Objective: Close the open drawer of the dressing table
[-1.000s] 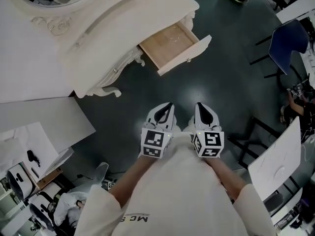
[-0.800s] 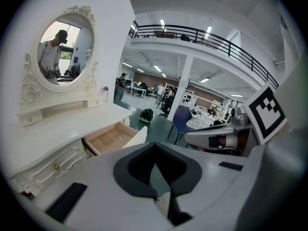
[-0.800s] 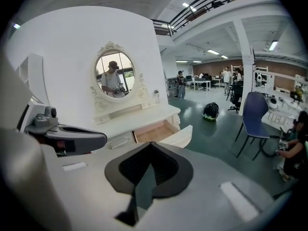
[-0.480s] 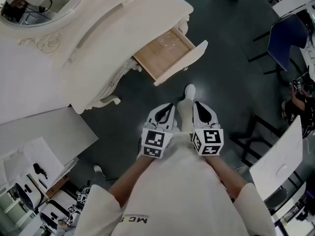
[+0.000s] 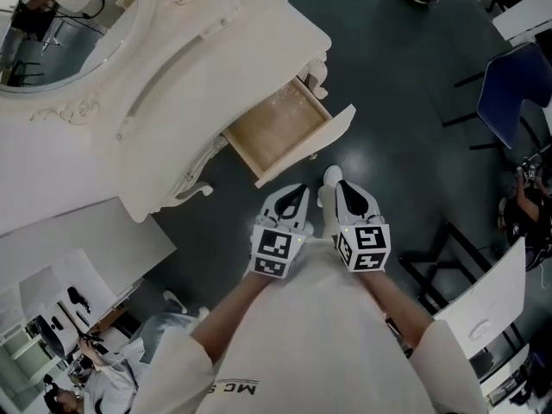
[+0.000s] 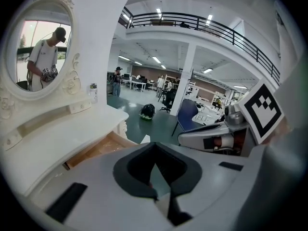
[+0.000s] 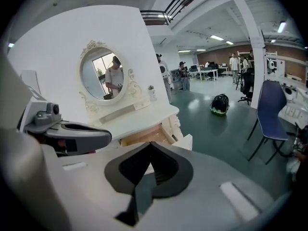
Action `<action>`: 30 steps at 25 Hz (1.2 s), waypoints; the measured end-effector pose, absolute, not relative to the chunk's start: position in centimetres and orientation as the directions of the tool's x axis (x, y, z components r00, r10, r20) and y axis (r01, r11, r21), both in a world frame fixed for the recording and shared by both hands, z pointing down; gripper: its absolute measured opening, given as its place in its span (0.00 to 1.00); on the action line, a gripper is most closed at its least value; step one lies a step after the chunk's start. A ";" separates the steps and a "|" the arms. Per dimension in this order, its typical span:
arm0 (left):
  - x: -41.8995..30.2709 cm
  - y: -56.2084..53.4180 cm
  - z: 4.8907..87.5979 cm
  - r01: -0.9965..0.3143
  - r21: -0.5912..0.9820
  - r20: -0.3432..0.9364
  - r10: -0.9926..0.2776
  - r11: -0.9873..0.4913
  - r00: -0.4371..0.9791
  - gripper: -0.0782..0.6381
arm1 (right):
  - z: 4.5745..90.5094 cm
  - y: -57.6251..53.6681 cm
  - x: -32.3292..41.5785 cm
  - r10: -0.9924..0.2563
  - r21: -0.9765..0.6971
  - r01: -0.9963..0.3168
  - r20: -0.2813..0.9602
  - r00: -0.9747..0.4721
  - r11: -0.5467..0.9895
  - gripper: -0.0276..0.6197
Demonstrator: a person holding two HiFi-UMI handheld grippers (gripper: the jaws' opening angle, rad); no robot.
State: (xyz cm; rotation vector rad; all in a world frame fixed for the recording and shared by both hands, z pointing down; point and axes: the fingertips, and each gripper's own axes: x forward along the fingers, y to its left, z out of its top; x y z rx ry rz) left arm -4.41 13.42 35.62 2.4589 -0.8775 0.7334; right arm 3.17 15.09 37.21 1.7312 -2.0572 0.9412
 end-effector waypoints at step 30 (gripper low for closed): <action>4.7 8.8 47.0 -0.709 0.225 0.781 -0.312 -0.668 0.541 0.12 | 49.6 8.1 10.7 -0.526 -0.480 -0.873 0.721 -0.451 0.090 0.05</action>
